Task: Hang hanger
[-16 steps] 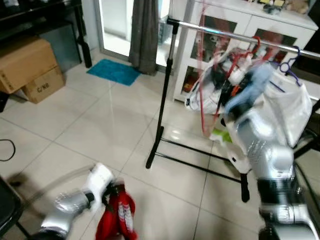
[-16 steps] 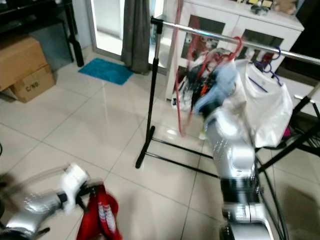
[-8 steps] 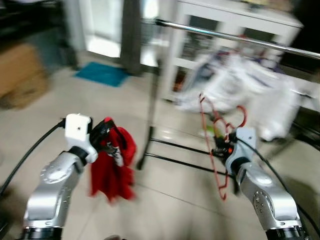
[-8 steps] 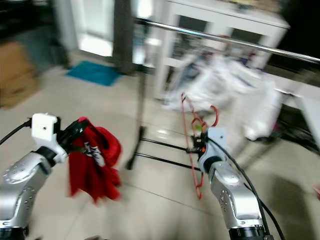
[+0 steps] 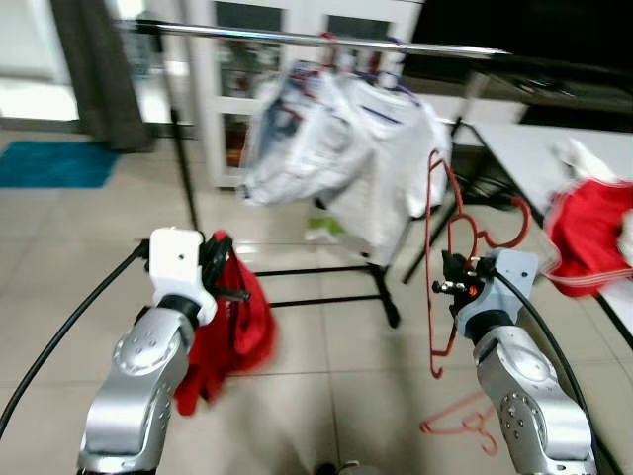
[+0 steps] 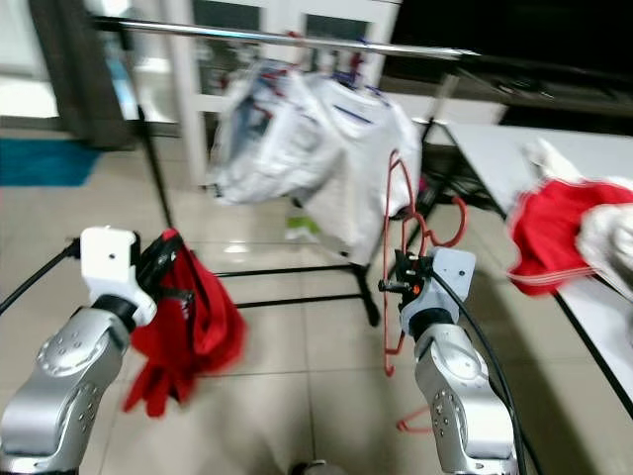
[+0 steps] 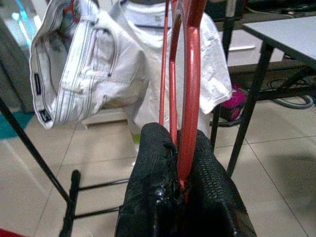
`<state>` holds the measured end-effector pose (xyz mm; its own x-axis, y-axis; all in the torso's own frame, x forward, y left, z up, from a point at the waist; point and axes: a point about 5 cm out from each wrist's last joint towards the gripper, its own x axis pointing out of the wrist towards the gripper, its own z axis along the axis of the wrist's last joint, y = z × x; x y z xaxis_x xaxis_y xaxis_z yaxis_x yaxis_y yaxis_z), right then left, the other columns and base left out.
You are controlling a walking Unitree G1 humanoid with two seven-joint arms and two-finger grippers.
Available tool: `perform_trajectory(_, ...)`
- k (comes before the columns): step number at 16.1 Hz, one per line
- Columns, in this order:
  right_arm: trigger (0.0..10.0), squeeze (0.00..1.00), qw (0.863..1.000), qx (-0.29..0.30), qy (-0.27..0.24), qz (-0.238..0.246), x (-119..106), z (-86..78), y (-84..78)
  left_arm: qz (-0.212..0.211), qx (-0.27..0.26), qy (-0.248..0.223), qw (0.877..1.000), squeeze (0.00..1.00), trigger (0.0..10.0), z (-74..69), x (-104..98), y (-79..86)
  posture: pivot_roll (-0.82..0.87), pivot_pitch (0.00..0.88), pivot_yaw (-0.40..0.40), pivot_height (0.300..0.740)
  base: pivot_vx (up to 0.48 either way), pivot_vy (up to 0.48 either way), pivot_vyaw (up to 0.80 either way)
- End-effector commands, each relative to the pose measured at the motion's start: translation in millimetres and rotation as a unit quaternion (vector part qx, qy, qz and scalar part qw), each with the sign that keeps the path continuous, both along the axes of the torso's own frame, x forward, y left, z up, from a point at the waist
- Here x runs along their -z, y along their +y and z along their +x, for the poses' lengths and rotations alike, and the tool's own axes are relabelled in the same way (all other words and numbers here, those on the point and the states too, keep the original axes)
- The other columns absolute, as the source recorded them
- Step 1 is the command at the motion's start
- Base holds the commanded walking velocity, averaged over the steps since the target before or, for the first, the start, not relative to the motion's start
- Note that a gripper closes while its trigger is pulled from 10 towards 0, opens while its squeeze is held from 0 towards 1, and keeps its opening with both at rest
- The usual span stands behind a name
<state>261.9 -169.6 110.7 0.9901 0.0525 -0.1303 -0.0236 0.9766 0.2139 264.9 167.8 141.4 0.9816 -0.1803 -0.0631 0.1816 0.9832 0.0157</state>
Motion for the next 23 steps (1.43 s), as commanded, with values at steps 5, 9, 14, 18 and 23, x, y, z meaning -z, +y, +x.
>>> perform_trajectory(5, 10.0, 0.00, 0.998, -0.040, -0.033, 0.046, -14, -2.3, 3.2, -0.039, 0.070, -0.007, 0.997, 0.00, 10.0, -2.1, -17, -17.4, -0.07, 0.000, -0.078, 0.740, 0.000, 0.000, -0.80)
perform_trajectory(9, 10.0, 0.00, 0.999, -0.027, -0.019, 0.037, -11, -5.5, 3.5, -0.017, 0.045, 0.007, 0.999, 0.00, 10.0, -2.6, -12, -13.7, -0.06, 0.000, -0.086, 0.740, 0.000, 0.000, -0.80)
perform_trajectory(14, 10.0, 0.00, 0.999, -0.027, -0.005, 0.048, -7, -10.1, 9.3, -0.015, -0.027, -0.016, 0.999, 0.00, 10.0, 2.2, -13, 3.4, -0.07, 0.024, -0.054, 0.740, 0.000, 0.000, -0.80)
perform_trajectory(18, 10.0, 0.00, 1.000, 0.011, -0.012, 0.022, -8, -16.2, 2.1, 0.005, -0.040, -0.019, 0.999, 0.00, 10.0, -2.3, -14, 6.9, -0.06, 0.020, -0.065, 0.740, 0.000, 0.000, -0.80)
perform_trajectory(23, 10.0, 0.00, 0.998, -0.017, 0.013, 0.059, -4, -16.5, 12.3, -0.008, 0.028, 0.000, 1.000, 0.00, 10.0, -5.3, -18, 0.0, -0.04, 0.000, -0.071, 0.740, 0.000, 0.000, -0.80)
